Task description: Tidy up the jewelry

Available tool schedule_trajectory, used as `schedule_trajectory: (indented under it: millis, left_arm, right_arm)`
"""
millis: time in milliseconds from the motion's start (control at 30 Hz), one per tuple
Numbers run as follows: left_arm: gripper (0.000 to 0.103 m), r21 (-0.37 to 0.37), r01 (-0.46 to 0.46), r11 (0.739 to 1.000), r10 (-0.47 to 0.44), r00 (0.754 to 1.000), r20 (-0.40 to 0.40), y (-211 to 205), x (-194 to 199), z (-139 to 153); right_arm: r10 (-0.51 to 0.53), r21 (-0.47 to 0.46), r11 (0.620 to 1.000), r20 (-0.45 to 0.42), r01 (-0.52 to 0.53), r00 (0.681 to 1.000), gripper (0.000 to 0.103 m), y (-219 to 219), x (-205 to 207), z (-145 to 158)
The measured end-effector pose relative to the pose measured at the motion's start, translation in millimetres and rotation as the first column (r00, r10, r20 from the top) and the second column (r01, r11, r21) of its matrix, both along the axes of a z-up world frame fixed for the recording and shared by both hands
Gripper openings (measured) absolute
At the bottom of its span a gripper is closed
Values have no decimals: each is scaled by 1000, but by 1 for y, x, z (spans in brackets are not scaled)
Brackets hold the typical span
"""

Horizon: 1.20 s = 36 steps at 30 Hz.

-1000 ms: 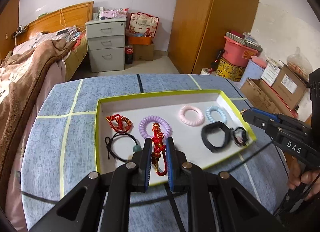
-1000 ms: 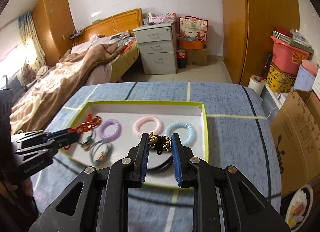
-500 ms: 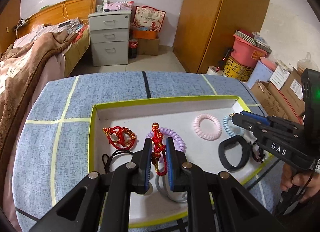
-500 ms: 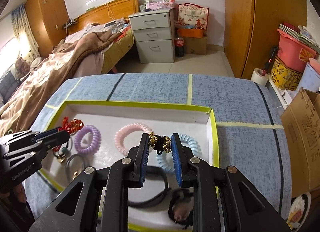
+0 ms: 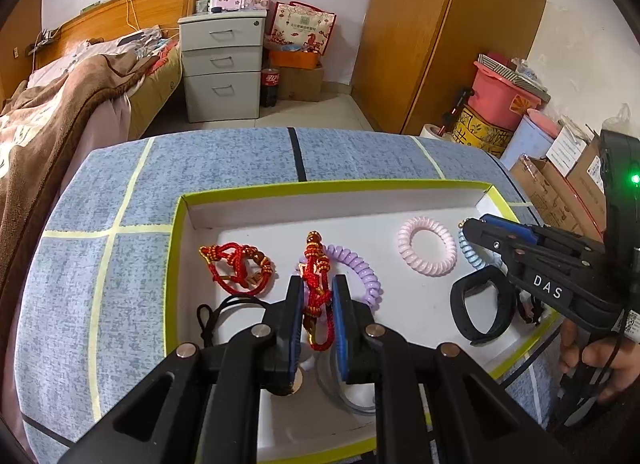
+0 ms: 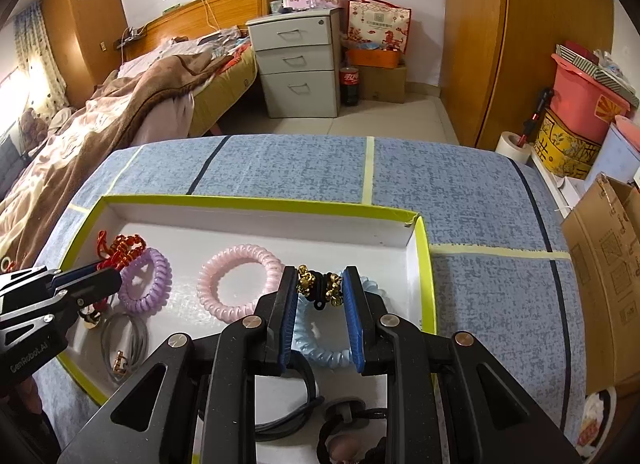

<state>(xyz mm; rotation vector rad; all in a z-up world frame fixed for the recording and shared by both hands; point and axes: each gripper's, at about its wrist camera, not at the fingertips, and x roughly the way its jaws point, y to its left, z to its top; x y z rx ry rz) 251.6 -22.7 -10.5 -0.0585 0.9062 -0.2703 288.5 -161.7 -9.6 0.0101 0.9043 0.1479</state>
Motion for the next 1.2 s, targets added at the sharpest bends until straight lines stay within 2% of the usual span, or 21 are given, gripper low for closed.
schedule_trajectory:
  millis: [100, 167, 233, 300, 467, 533, 633, 733, 1000, 1200]
  left_arm:
    - [28, 15, -4, 1000, 4, 1000, 0, -2, -1, -1]
    - [30, 10, -3, 1000, 3, 1000, 1, -2, -1, -1]
    - [32, 18, -4, 1000, 4, 1000, 3, -3, -1, -1]
    - [38, 30, -12, 999, 12, 1000, 5, -3, -1, 0]
    - [42, 32, -22, 999, 22, 1000, 6, -4, -3, 0]
    - [48, 39, -36, 999, 35, 999, 10, -3, -4, 1]
    - [51, 32, -45, 998, 44, 999, 14, -3, -7, 3]
    - [52, 70, -54, 996, 52, 998, 35, -6, -13, 6]
    - [52, 105, -92, 990, 85, 994, 70, -9, -38, 17]
    - [52, 99, -143, 985, 133, 986, 98, -6, -63, 22]
  right_arm:
    - [-2, -12, 1000, -4, 2, 1000, 24, 1, 1, -2]
    - [-8, -13, 1000, -2, 8, 1000, 26, 0, 1, -2]
    - [-9, -6, 1000, -3, 9, 1000, 35, 0, 1, -2]
    - [-9, 0, 1000, -1, 9, 1000, 40, -1, 1, -1]
    - [-14, 10, 1000, 7, 14, 1000, 40, -2, 0, 1]
    - [-11, 13, 1000, 12, 11, 1000, 40, -2, -1, 1]
    - [-17, 20, 1000, 27, 16, 999, 42, -1, -6, 5]
    - [-20, 22, 1000, 41, 20, 999, 45, -1, -13, 9]
    - [-33, 59, 998, 96, 28, 995, 45, 1, -42, 27]
    - [-36, 81, 996, 125, 26, 992, 45, 6, -69, 35]
